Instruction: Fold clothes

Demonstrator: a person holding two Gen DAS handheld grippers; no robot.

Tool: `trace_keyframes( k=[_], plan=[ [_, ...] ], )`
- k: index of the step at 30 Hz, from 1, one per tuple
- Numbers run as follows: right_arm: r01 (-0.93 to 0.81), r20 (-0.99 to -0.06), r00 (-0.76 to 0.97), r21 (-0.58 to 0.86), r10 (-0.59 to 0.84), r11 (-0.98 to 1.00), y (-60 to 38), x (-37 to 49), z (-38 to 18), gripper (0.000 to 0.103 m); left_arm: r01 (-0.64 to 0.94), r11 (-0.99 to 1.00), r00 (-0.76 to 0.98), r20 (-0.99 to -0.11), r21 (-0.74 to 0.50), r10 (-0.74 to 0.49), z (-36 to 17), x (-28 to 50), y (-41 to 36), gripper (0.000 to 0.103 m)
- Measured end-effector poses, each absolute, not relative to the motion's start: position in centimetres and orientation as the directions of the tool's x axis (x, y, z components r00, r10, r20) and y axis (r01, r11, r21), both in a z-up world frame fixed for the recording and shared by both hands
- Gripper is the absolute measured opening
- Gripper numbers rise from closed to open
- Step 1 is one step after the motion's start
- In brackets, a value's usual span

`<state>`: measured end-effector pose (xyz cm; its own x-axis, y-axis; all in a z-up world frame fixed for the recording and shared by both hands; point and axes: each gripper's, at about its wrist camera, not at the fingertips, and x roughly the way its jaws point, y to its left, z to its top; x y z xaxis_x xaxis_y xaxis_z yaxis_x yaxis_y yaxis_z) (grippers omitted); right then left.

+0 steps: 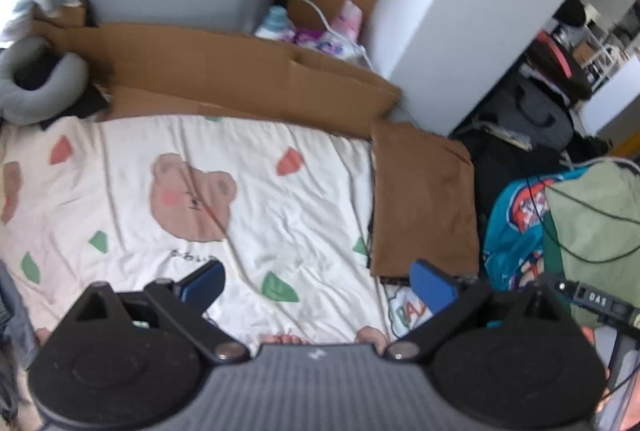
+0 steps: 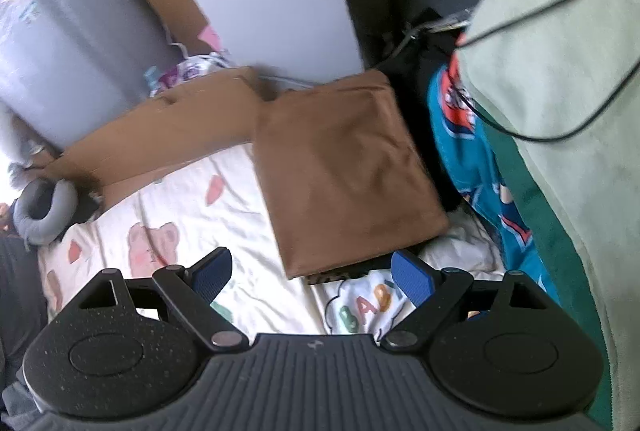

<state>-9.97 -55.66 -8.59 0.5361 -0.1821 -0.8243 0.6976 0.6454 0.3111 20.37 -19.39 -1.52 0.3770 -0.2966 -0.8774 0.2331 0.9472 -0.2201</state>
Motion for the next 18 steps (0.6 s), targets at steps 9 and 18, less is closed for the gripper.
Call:
trace_keyframes(
  k=[9, 18],
  plan=[
    [0.681, -0.827, 0.530, 0.283, -0.188, 0.675, -52.7, -9.5, -4.6, 0.091, 0.205, 0.955, 0.417, -0.863, -0.216, -0.285, 2.1, 18.1, -14.8, 0.100],
    [0.710, -0.827, 0.513, 0.259, -0.229, 0.655, -50.5, -9.6, 0.1, 0.091, 0.188, 0.964, 0.447, -0.857, -0.189, -0.255, 5.8, 15.7, -9.6, 0.100]
  ],
)
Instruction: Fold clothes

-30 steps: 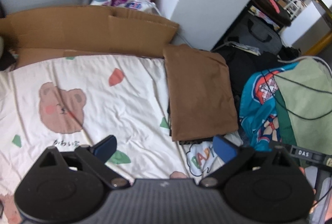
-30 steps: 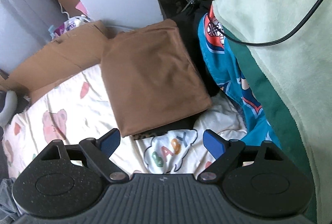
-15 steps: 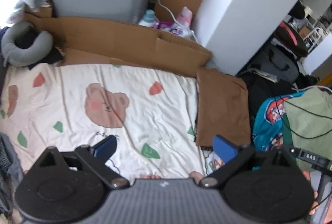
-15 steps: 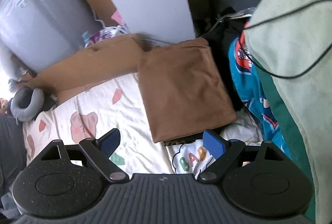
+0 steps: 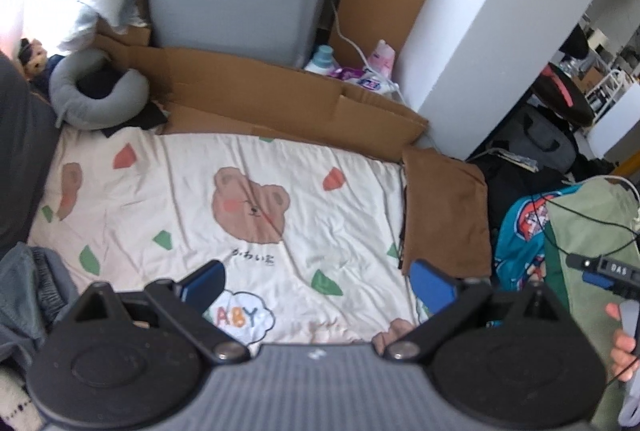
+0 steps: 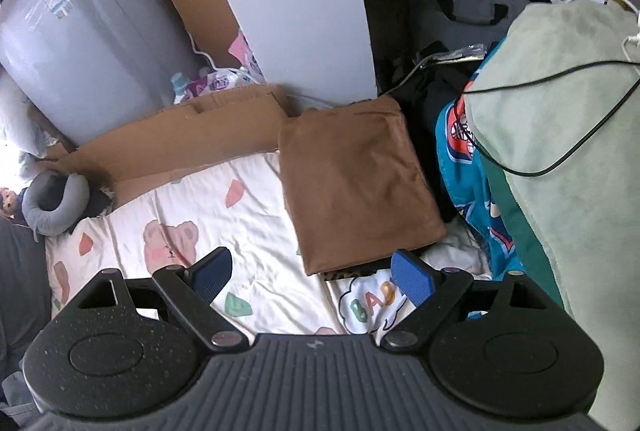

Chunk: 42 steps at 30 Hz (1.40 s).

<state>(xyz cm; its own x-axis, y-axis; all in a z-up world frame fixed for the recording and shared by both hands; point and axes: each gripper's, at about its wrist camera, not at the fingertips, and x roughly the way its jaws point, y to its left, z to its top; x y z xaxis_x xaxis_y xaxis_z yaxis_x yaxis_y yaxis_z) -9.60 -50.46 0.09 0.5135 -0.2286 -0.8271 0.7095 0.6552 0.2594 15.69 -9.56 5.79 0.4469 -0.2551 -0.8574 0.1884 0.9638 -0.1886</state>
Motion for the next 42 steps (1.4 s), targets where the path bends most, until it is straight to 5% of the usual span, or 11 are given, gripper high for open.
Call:
trace_keyframes(
  k=[42],
  plan=[
    [0.344, -0.870, 0.493, 0.205, 0.010, 0.916, -29.8, 3.5, 6.6, 0.091, -0.223, 0.963, 0.514, -0.858, -0.151, -0.016, 1.9, 4.9, 8.0, 0.100]
  ],
)
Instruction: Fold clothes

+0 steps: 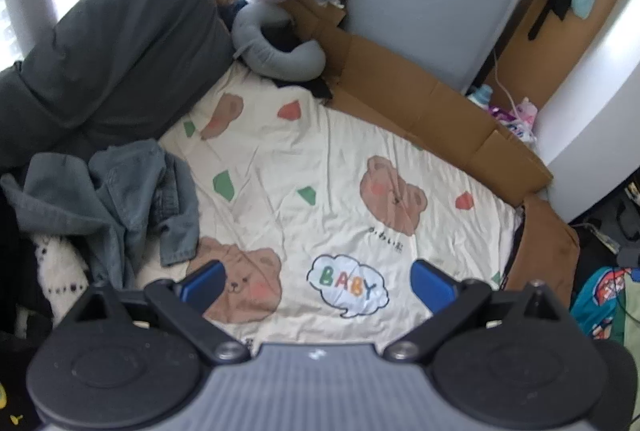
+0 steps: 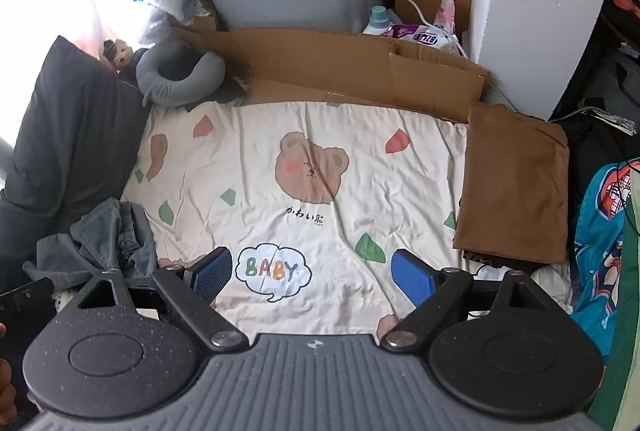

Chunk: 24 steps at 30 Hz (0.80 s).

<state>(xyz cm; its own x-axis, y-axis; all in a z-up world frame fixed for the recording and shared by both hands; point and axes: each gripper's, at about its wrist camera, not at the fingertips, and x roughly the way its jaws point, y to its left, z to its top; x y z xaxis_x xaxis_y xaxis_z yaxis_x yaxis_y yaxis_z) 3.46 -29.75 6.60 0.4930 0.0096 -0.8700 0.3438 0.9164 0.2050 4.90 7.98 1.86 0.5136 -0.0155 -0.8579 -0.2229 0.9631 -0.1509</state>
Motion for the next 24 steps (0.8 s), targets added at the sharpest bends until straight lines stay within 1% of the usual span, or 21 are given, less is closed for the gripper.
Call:
trace_keyframes(
  k=[5, 9, 11, 24],
  plan=[
    [0.348, -0.871, 0.490, 0.173, -0.021, 0.922, -29.2, 3.0, 5.8, 0.091, -0.238, 0.962, 0.505, -0.863, -0.136, 0.002, 0.9, 4.2, 7.3, 0.100],
    [0.338, -0.870, 0.492, 0.142, -0.045, 0.930, -28.6, 2.8, 5.0, 0.091, -0.253, 0.953, 0.513, -0.858, -0.164, -0.011, 0.5, 3.7, 6.7, 0.100],
    [0.327, -0.868, 0.495, 0.131, -0.052, 0.936, -27.9, 2.8, 4.6, 0.091, -0.252, 0.955, 0.515, -0.857, -0.153, -0.001, 0.3, 3.5, 6.2, 0.100],
    [0.276, -0.864, 0.503, 0.132, -0.026, 0.952, -24.9, 2.8, 0.1, 0.091, -0.245, 0.965, 0.481, -0.876, -0.096, 0.035, -3.0, 3.7, 5.3, 0.100]
  ],
)
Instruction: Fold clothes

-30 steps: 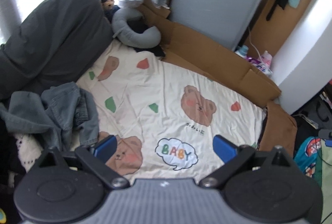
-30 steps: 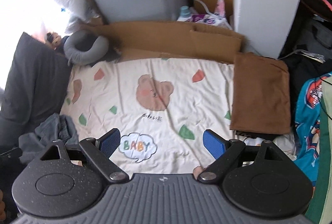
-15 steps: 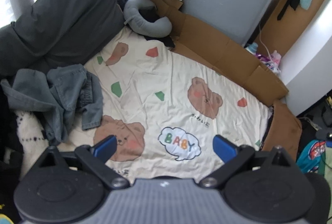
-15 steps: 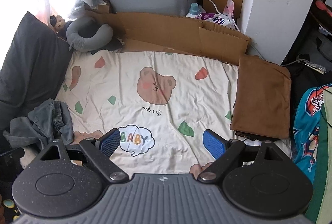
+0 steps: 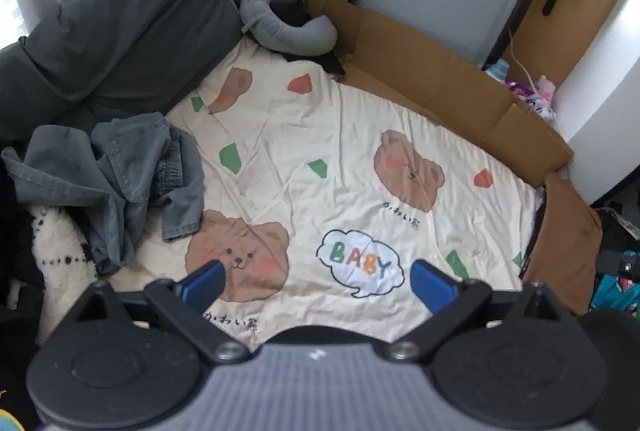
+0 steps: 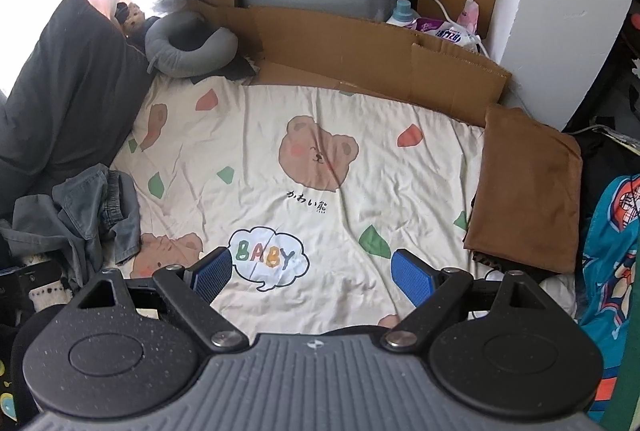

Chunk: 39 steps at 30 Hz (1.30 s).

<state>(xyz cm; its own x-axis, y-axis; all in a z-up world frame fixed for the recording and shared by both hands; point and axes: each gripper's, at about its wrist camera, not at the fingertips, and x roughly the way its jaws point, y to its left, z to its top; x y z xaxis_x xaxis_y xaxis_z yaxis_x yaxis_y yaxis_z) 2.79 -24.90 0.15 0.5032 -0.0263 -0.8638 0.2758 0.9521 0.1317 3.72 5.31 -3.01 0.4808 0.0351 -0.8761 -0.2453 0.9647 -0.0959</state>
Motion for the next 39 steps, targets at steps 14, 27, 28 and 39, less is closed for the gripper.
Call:
trace_keyframes(
  k=[14, 27, 28, 39],
  plan=[
    [0.251, -0.866, 0.499, 0.121, -0.022, 0.960, -25.0, 2.8, -1.8, 0.091, -0.235, 0.969, 0.455, -0.890, -0.078, 0.039, -4.9, 4.2, 4.2, 0.099],
    [0.248, -0.857, 0.515, 0.189, 0.036, 0.950, -25.8, 2.8, -2.4, 0.091, -0.218, 0.969, 0.449, -0.893, -0.116, -0.006, -5.3, 4.4, 4.5, 0.099],
    [0.247, -0.857, 0.514, 0.189, 0.037, 0.951, -25.8, 2.8, -2.4, 0.091, -0.217, 0.969, 0.449, -0.894, -0.119, -0.009, -5.4, 4.4, 4.5, 0.099],
    [0.223, -0.856, 0.516, 0.179, 0.039, 0.958, -25.5, 3.1, -2.5, 0.091, -0.220, 0.966, 0.439, -0.898, -0.136, -0.027, -5.6, 4.6, 4.8, 0.097]
  ],
)
